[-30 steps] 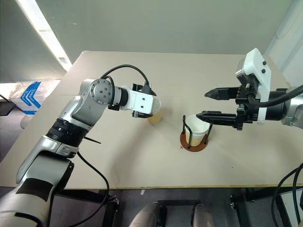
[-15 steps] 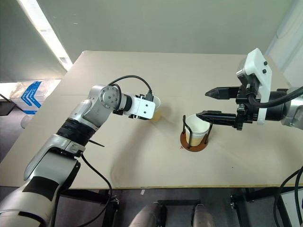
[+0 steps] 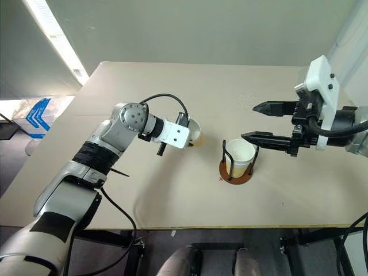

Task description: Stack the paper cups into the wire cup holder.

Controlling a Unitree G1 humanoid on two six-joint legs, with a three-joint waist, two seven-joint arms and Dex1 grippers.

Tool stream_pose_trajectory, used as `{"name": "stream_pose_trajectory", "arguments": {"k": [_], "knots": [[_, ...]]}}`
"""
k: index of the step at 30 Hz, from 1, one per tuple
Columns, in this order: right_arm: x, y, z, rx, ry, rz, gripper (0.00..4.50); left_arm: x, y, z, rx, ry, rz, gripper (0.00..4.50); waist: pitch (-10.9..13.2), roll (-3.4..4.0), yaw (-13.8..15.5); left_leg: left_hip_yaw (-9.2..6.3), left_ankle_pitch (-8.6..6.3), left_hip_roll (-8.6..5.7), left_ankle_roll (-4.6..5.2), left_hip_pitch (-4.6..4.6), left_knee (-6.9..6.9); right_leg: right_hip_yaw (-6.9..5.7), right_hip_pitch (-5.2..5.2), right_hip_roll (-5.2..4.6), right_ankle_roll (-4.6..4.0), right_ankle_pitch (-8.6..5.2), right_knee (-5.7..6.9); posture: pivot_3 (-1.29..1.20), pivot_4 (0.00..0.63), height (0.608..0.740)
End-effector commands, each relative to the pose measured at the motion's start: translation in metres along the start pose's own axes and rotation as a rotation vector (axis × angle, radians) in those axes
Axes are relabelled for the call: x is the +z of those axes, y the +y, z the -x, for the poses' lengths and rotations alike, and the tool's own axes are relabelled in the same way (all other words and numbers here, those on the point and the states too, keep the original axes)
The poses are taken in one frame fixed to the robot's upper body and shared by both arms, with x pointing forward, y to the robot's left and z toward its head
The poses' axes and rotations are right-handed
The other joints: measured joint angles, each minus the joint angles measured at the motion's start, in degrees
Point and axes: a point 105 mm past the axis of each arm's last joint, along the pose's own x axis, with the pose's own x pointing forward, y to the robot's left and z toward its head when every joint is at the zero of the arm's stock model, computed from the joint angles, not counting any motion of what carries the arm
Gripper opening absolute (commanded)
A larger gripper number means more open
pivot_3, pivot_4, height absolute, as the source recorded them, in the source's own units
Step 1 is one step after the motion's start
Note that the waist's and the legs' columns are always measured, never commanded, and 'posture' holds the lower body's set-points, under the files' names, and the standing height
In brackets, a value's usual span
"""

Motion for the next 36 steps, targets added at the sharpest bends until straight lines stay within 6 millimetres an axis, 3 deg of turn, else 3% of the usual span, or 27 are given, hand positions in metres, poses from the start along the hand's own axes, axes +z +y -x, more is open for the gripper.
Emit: {"name": "stream_pose_trajectory", "arguments": {"k": [1, 9, 17, 31, 36], "knots": [[0.007, -0.004, 0.015, -0.046, -0.039, 0.067, 3.72, 0.033, 0.014, 0.026, 0.022, -0.126, -0.035, 0.03, -0.01, -0.01, 0.09, 0.00, -0.01, -0.01, 0.01, -0.01, 0.00, -0.01, 0.00, 0.00, 0.00, 0.00, 0.00, 0.00, 0.150, 0.740], [-0.018, 0.018, 0.023, -0.008, 0.000, 0.005, 3.72, 0.090, 0.035, 0.072, -0.086, -0.373, -0.022, 0.03, 0.00, -0.01, 0.21, 0.02, 0.00, 0.02, 0.02, -0.04, 0.03, -0.03, 0.01, -0.01, 0.02, 0.01, 0.02, 0.00, 0.150, 0.740], [-0.022, 0.040, 0.035, -0.034, -0.018, -0.032, 3.72, 0.124, 0.046, 0.087, -0.181, -0.497, -0.049, 0.03, 0.00, -0.02, 0.13, 0.07, -0.02, 0.01, 0.05, 0.04, 0.03, 0.01, 0.12, -0.04, 0.12, 0.02, -0.06, 0.00, 0.150, 0.740], [-0.030, 0.060, 0.039, -0.225, -0.073, -0.101, 3.72, 0.139, 0.053, 0.034, -0.297, -0.460, -0.201, 0.03, 0.05, -0.10, 0.37, 0.10, -0.15, -0.02, 0.27, -0.11, 0.33, 0.06, 0.27, -0.05, 0.54, 0.05, -0.30, 0.00, 0.150, 0.740], [-0.030, 0.064, 0.042, -0.257, -0.065, -0.114, 3.72, 0.141, 0.053, 0.024, -0.310, -0.453, -0.231, 0.03, 0.05, -0.10, 0.60, 0.14, -0.48, -0.03, 0.43, -0.14, 0.63, 0.10, 0.38, -0.05, 0.81, -0.12, -0.33, 0.00, 0.150, 0.740]]}}
